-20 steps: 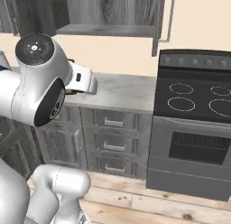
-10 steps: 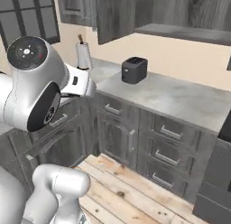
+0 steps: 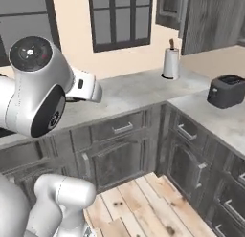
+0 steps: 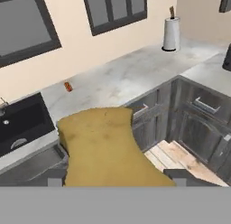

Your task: Open the cabinet. Pick the sponge and place it next to the sink. Then close the cabinet.

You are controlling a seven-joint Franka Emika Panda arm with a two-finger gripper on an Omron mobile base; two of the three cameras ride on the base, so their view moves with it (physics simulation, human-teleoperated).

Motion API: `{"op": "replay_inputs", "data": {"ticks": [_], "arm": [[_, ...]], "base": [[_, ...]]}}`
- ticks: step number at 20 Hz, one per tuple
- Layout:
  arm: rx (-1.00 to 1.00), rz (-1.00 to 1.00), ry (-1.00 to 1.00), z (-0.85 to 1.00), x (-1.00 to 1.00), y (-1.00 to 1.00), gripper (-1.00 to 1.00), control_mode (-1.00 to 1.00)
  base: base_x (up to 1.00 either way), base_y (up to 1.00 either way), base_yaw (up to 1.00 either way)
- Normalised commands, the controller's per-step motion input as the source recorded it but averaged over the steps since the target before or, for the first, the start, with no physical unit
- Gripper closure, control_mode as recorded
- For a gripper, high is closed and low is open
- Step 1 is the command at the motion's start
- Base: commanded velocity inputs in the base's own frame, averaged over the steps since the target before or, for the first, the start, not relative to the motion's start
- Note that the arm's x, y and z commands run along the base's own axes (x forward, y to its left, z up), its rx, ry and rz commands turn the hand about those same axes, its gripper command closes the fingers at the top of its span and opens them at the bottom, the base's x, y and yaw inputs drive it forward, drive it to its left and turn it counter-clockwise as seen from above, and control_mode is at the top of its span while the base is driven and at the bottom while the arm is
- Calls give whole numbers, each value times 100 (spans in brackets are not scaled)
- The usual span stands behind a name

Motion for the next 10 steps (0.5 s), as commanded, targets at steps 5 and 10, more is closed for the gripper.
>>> {"op": "replay_inputs", "data": {"ticks": [5,10], "arm": [[0,0,0,0,0,0,100,100],[0,0,0,0,0,0,100,100]], "base": [[88,0,59],[100,13,46]]}}
